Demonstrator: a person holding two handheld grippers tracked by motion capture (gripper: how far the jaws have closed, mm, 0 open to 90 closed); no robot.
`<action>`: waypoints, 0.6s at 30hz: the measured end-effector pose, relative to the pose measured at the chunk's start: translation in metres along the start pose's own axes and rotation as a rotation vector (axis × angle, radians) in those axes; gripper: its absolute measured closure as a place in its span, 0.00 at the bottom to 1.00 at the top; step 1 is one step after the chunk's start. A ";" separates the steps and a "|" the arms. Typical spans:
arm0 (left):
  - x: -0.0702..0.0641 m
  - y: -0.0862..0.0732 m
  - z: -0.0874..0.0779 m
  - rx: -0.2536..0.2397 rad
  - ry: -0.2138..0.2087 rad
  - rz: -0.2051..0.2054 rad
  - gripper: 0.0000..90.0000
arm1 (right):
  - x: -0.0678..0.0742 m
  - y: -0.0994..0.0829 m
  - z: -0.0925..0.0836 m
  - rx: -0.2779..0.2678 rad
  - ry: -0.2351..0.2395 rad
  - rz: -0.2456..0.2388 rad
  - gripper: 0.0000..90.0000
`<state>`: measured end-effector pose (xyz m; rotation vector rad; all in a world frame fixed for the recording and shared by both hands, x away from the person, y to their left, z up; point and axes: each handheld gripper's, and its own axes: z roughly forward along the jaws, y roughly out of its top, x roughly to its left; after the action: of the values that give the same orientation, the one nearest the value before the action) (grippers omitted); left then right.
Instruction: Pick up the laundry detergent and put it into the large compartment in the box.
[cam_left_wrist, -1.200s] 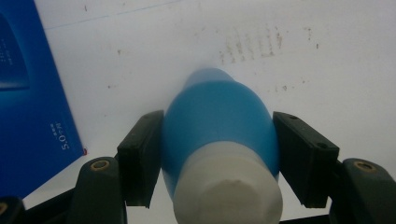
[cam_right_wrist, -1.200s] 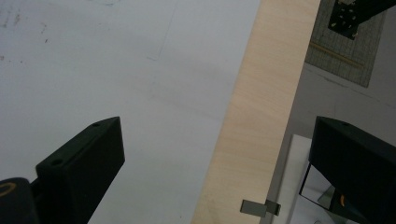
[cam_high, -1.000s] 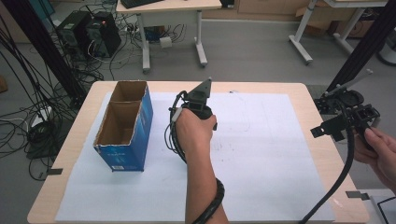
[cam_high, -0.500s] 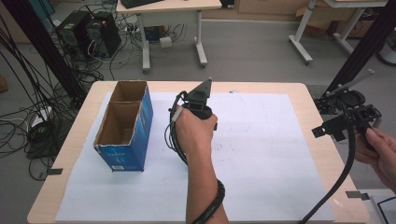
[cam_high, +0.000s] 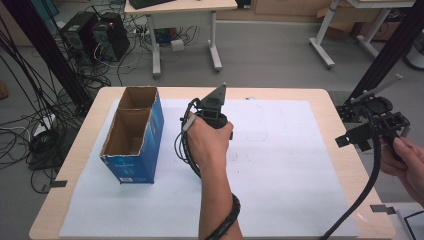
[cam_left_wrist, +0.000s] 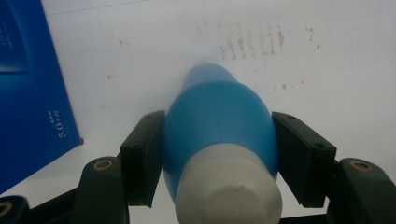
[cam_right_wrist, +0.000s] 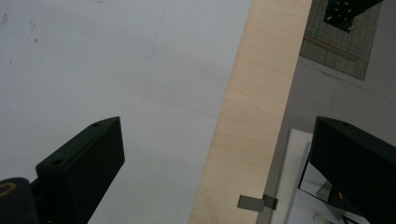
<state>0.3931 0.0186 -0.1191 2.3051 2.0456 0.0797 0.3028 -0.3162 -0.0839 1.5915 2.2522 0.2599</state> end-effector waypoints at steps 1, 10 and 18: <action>0.000 0.000 0.000 0.000 0.000 0.000 0.43 | 0.000 0.000 0.000 0.000 0.000 0.000 0.04; 0.001 -0.005 -0.019 -0.014 -0.014 0.011 0.43 | 0.000 0.001 0.000 0.008 -0.007 0.013 0.04; 0.012 -0.013 -0.060 -0.045 0.001 0.002 0.43 | 0.000 0.005 -0.004 0.025 -0.011 0.012 0.04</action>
<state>0.3774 0.0325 -0.0600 2.2819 2.0201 0.1249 0.3058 -0.3138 -0.0781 1.6157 2.2467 0.2265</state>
